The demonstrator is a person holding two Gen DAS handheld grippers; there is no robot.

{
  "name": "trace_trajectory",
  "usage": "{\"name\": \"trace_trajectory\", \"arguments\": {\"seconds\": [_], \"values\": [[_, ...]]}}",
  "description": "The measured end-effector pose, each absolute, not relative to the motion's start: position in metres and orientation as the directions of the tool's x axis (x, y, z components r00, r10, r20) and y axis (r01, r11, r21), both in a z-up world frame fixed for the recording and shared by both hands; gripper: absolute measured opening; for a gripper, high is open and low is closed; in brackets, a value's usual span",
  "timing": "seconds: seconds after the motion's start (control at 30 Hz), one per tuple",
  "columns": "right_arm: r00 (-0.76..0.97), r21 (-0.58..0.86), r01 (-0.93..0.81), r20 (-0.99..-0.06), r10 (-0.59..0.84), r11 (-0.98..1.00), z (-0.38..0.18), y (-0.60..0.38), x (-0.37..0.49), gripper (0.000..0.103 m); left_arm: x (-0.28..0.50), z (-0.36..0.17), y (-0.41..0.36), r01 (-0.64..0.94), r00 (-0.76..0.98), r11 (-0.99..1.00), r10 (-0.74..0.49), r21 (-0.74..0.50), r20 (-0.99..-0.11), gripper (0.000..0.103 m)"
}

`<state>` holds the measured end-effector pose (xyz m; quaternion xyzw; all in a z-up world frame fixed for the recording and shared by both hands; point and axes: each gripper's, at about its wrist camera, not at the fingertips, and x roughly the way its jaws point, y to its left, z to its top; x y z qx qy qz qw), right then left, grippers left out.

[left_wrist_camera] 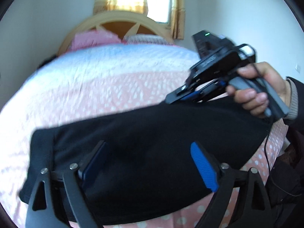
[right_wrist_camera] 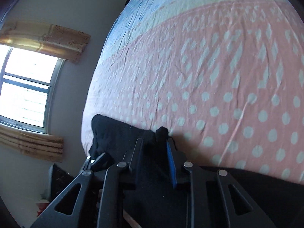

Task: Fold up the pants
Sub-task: 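Grasp the black pants edge with the right tool and lift it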

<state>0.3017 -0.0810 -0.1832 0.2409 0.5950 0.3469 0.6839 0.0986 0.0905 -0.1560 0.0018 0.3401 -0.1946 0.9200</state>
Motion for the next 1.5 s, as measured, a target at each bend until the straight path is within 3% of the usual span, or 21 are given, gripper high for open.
{"name": "trace_trajectory", "arguments": {"seconds": [0.17, 0.33, 0.47, 0.6, 0.7, 0.83, 0.9, 1.03, 1.1, 1.3, 1.33, 1.4, 1.5], "values": [[-0.004, 0.754, -0.218, -0.636, 0.772, 0.620, -0.180, -0.074, 0.284, 0.025, 0.111, -0.164, 0.097, 0.345, 0.658, 0.920, -0.380, -0.188, -0.650, 0.091], [0.017, 0.827, -0.054, -0.560, 0.828, 0.560, -0.204, -0.087, 0.311, 0.025, 0.114, -0.166, 0.074, 0.365, 0.666, 0.930, -0.282, -0.027, -0.691, 0.098], [0.087, 0.818, -0.087, -0.563, 0.822, 0.569, -0.196, -0.084, 0.308, 0.008, 0.115, -0.166, 0.086, 0.364, 0.659, 0.928, -0.313, -0.074, -0.683, 0.098], [0.194, 0.831, -0.190, -0.490, 0.850, 0.523, -0.155, -0.089, 0.299, 0.005, 0.113, -0.167, 0.083, 0.363, 0.667, 0.930, -0.297, -0.050, -0.683, 0.098], [0.265, 0.782, -0.216, -0.530, 0.806, 0.585, -0.145, -0.088, 0.302, 0.004, 0.113, -0.169, 0.081, 0.365, 0.663, 0.930, -0.297, -0.050, -0.687, 0.099], [0.241, 0.733, -0.120, -0.633, 0.736, 0.669, -0.180, -0.082, 0.318, 0.004, 0.112, -0.169, 0.081, 0.364, 0.665, 0.930, -0.292, -0.043, -0.688, 0.099], [0.213, 0.741, -0.119, -0.631, 0.746, 0.661, -0.190, -0.078, 0.316, 0.004, 0.109, -0.168, 0.079, 0.365, 0.665, 0.930, -0.292, -0.042, -0.688, 0.099], [0.202, 0.775, -0.132, -0.589, 0.782, 0.618, -0.185, -0.082, 0.315, 0.010, 0.109, -0.167, 0.078, 0.366, 0.665, 0.929, -0.296, -0.046, -0.686, 0.099], [0.217, 0.774, -0.142, -0.584, 0.782, 0.617, -0.175, -0.093, 0.315, 0.031, 0.109, -0.167, 0.078, 0.367, 0.665, 0.929, -0.298, -0.049, -0.684, 0.099], [0.115, 0.784, -0.143, -0.593, 0.797, 0.604, -0.178, -0.084, 0.315, 0.033, 0.104, -0.170, 0.079, 0.370, 0.666, 0.928, -0.301, -0.048, -0.682, 0.100], [0.088, 0.777, -0.144, -0.606, 0.791, 0.612, -0.181, -0.076, 0.315, 0.033, 0.104, -0.170, 0.078, 0.371, 0.666, 0.927, -0.302, -0.049, -0.682, 0.100], [0.097, 0.748, -0.164, -0.636, 0.765, 0.643, -0.182, -0.067, 0.309, 0.005, 0.103, -0.170, 0.077, 0.375, 0.663, 0.926, -0.306, -0.051, -0.683, 0.101], [0.178, 0.726, -0.243, -0.618, 0.766, 0.643, -0.160, -0.066, 0.299, 0.004, 0.103, -0.169, 0.076, 0.374, 0.664, 0.926, -0.306, -0.052, -0.683, 0.101]]}}
